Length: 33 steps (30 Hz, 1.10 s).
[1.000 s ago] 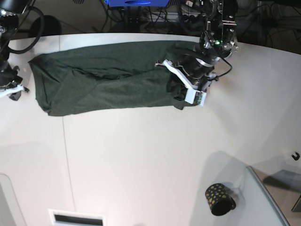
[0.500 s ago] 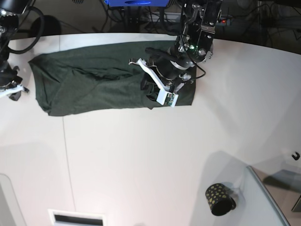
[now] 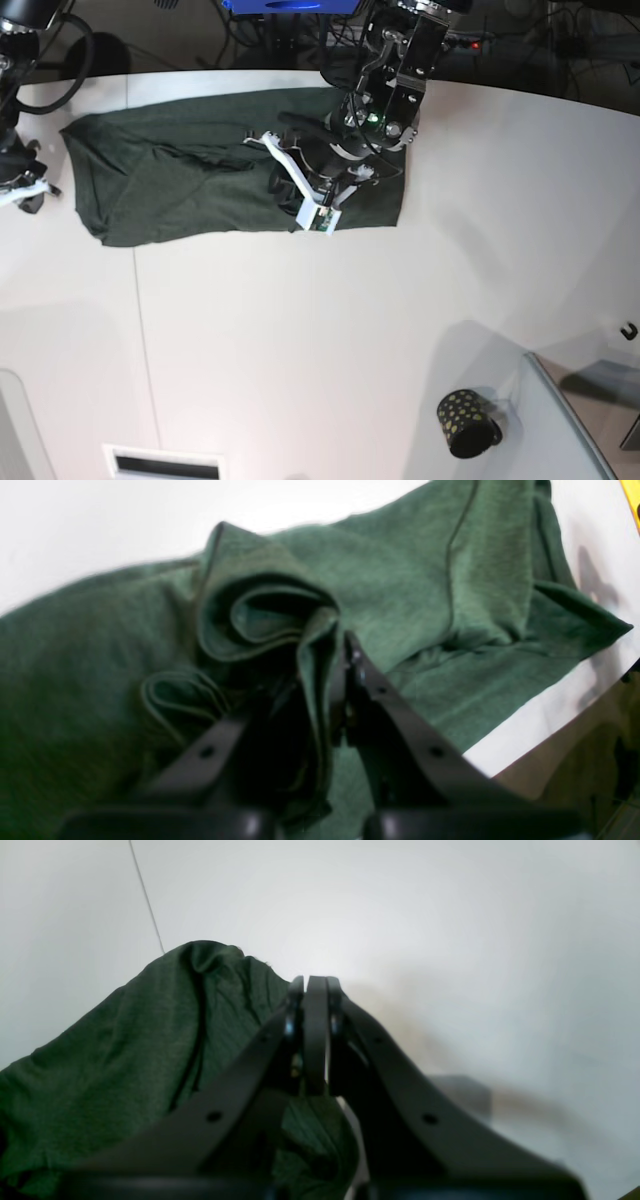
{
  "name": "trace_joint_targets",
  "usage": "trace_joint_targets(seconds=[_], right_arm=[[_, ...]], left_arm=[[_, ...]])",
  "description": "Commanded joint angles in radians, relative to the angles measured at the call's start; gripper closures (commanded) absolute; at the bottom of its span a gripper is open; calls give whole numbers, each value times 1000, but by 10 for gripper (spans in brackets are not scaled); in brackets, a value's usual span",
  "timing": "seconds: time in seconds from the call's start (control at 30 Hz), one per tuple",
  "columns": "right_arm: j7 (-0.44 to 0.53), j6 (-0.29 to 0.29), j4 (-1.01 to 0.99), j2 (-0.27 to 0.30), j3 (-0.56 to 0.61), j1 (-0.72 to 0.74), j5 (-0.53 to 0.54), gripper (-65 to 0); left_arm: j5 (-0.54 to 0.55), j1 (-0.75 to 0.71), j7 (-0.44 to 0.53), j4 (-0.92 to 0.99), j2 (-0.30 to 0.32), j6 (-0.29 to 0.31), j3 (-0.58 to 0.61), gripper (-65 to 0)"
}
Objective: Layout the t-shirt on the table in an organized manner, then fold the t-shirt properly
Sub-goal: 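Fold the shirt end with the left gripper toward the right gripper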
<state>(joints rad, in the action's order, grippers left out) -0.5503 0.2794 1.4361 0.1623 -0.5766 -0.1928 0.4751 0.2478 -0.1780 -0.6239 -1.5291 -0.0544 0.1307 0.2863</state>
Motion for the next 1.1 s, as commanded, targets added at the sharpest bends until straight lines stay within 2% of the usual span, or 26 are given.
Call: trace_joint_targets(seconds=[0.0,0.53,0.7,0.8,0.87,0.93,1.07], right_arm=[[20,5,21,16,-6,9,14,0],[20,5,21,16,-4,9,14,0],[20,5,21,16,-6,9,14,0],[20,5,21,16,-6,9,14,0],[20,5,21,16,-6,9,14,0],[20,5,21,16,-6,9,14,0],[20,5,21,16,-4,9,14,0]], left_arm=[[14,11,17,-6,-9,4,1,0],[9,42,12,19,-23,2,3,0],[9,61,-57,9,-25,2,3,-5],[12,64,-57,8,-25,2,11,-158],[9,64,-57,8,-23,2,50,-230],[9,65,-57,8,-23,2,89,-281],[14,65,-57,3,-34,2,136,-311]])
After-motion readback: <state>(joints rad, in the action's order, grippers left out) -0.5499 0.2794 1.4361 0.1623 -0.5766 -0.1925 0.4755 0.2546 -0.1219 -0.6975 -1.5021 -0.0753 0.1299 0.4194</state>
